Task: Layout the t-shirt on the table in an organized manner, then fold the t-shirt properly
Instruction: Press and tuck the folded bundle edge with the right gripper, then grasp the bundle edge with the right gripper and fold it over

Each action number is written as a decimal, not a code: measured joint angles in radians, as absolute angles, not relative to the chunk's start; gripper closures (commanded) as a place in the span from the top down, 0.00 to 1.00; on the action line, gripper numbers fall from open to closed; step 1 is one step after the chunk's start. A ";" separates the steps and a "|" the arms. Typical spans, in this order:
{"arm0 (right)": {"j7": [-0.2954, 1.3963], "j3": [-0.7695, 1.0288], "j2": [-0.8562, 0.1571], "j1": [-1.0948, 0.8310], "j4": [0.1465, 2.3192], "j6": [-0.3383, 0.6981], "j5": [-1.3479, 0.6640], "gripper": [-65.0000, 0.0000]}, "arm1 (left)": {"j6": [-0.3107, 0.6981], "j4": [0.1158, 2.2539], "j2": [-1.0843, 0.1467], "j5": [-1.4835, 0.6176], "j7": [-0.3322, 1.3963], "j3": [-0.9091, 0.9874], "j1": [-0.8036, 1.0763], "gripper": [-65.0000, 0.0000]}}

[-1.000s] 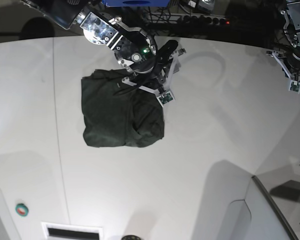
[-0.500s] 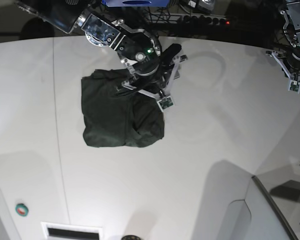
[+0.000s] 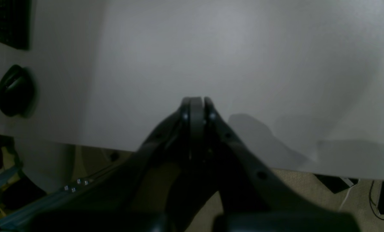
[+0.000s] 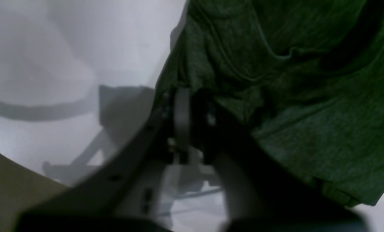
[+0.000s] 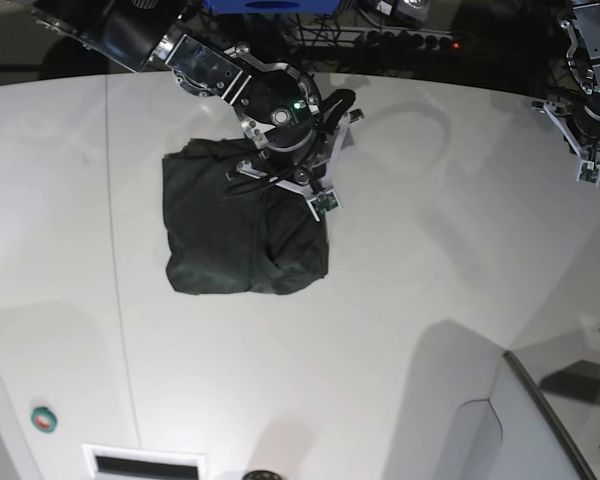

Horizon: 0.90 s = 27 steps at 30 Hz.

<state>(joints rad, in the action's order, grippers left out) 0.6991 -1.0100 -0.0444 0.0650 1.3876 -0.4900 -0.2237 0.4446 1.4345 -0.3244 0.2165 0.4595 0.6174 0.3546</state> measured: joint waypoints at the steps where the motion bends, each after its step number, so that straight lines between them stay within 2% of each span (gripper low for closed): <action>1: 0.700 -1.010 -0.044 0.065 1.388 -0.490 -0.224 0.01 | 0.445 1.435 -0.324 0.216 0.459 0.617 0.355 0.00; 12: 0.757 -1.012 -0.081 0.022 1.547 -0.489 -0.220 0.01 | 0.445 1.435 -0.324 0.216 0.459 0.617 0.355 0.00; 21: 0.760 -1.047 -0.090 0.005 1.529 -0.489 -0.227 0.02 | 0.445 1.428 -0.324 0.216 0.459 0.617 0.354 0.00; 23: 0.755 -1.042 -0.083 0.006 1.513 -0.489 -0.224 0.09 | 0.444 1.411 -0.325 0.216 0.459 0.617 0.353 0.00; 27: 0.756 -1.042 -0.083 0.014 1.505 -0.489 -0.227 0.35 | 0.445 1.376 -0.324 0.220 0.460 0.617 0.355 0.00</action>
